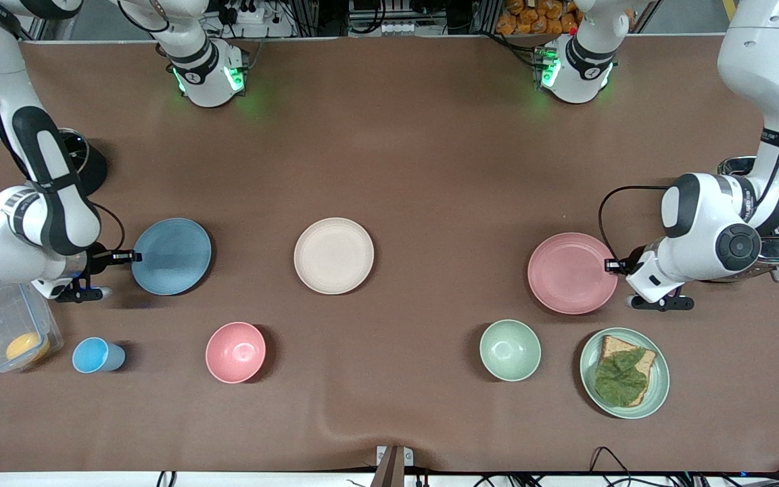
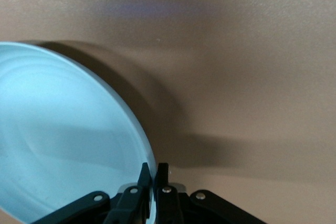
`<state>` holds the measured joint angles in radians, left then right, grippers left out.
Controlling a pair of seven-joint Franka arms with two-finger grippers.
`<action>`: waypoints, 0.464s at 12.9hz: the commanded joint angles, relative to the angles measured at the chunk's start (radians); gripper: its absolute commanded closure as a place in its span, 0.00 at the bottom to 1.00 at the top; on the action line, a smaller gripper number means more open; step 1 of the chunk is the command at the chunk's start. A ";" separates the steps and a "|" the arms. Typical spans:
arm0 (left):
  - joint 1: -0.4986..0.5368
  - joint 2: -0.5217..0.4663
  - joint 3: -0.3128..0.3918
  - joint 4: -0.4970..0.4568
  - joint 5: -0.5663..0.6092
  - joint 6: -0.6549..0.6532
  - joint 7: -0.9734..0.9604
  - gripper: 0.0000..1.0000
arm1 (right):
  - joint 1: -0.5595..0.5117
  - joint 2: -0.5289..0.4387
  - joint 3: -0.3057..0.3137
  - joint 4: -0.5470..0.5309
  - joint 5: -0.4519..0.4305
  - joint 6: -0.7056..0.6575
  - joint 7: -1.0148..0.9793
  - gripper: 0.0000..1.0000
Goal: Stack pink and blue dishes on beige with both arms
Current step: 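Grip the pink plate with the left gripper while the right gripper grips the blue, then carry the pink plate onto the beige plate with the left gripper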
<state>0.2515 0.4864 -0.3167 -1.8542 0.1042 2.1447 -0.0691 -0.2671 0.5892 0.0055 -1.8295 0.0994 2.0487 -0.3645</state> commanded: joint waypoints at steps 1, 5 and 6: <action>0.006 -0.006 -0.054 0.074 -0.058 -0.100 0.000 1.00 | -0.015 0.000 0.011 0.079 0.014 -0.109 -0.013 1.00; -0.015 -0.003 -0.162 0.156 -0.113 -0.158 -0.044 1.00 | -0.014 -0.008 0.013 0.215 0.014 -0.293 -0.034 1.00; -0.035 -0.002 -0.192 0.168 -0.112 -0.158 -0.099 1.00 | -0.014 -0.008 0.013 0.255 0.014 -0.335 -0.045 1.00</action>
<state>0.2421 0.4854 -0.4657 -1.7179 0.0123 2.0139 -0.1027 -0.2671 0.5843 0.0066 -1.6521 0.1002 1.7995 -0.3783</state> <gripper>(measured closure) 0.943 0.956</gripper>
